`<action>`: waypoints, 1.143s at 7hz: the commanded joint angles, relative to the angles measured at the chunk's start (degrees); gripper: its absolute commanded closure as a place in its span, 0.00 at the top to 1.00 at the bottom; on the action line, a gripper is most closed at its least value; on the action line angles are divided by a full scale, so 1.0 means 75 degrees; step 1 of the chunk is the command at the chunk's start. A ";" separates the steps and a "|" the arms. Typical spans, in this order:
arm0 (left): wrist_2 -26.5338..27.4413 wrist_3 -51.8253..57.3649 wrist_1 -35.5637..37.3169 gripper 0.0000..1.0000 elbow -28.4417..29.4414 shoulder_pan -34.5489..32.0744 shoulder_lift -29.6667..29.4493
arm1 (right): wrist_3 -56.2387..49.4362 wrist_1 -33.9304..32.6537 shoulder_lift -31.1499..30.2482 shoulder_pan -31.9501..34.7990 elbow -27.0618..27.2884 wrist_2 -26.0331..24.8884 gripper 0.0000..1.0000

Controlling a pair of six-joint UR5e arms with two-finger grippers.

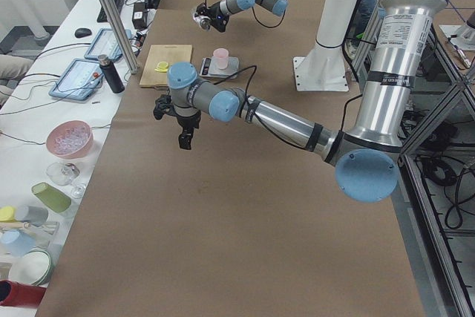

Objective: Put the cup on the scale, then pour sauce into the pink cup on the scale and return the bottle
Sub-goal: 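Tilt the bottle spout down into the pink cup with the right gripper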

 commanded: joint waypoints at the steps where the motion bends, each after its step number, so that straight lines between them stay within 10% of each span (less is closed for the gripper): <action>1: -0.0183 0.0339 -0.0684 0.97 0.0618 -0.0315 0.0145 | -0.0016 -0.0298 0.0102 -0.0107 -0.0024 -0.0260 0.00; 8: -0.0230 0.0247 -0.2118 0.97 0.1056 -0.0574 0.0813 | -0.0075 -0.0510 -0.0003 -0.0529 -0.0059 -0.0859 0.00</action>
